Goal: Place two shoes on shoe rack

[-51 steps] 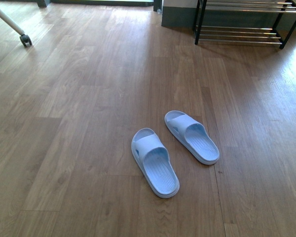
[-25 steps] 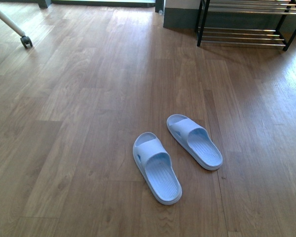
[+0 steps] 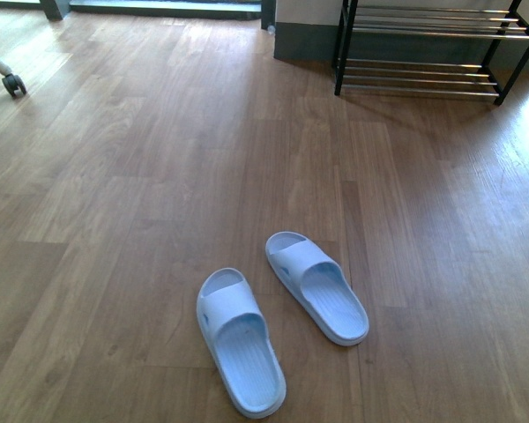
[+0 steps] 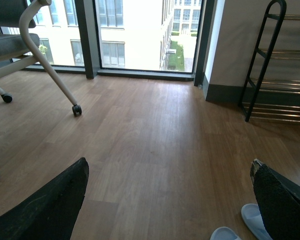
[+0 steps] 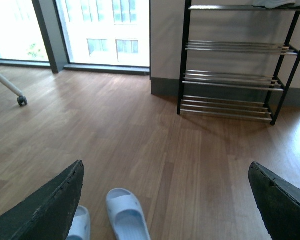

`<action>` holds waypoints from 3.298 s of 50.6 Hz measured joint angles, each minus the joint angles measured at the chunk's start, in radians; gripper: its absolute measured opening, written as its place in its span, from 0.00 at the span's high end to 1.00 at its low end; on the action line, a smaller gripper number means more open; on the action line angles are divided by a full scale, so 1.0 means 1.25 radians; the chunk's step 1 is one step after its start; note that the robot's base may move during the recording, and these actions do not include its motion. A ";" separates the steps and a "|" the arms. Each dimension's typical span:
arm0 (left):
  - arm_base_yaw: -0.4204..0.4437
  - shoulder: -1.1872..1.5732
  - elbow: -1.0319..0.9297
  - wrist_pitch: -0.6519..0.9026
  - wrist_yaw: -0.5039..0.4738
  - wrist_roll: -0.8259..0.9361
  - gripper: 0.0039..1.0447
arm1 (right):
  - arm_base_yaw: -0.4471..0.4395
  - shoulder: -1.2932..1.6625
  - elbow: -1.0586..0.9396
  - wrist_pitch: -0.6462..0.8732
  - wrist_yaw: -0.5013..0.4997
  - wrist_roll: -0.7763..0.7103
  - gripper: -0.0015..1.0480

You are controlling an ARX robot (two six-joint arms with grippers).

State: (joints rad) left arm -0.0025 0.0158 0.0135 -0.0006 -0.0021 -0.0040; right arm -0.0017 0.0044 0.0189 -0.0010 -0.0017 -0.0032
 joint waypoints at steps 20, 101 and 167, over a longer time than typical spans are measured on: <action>0.000 0.000 0.000 0.000 0.002 0.000 0.09 | 0.001 0.000 0.000 0.000 0.005 0.000 0.09; 0.000 0.000 0.000 0.000 0.002 0.000 0.09 | -0.156 1.786 0.497 0.389 -0.244 -0.446 0.09; 0.000 0.000 0.000 0.000 0.002 0.000 0.09 | 0.017 2.242 0.804 0.637 -0.170 -0.236 0.09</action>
State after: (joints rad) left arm -0.0025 0.0158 0.0139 -0.0006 -0.0002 -0.0040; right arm 0.0196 2.8075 1.0233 0.7948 -0.2142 -0.2985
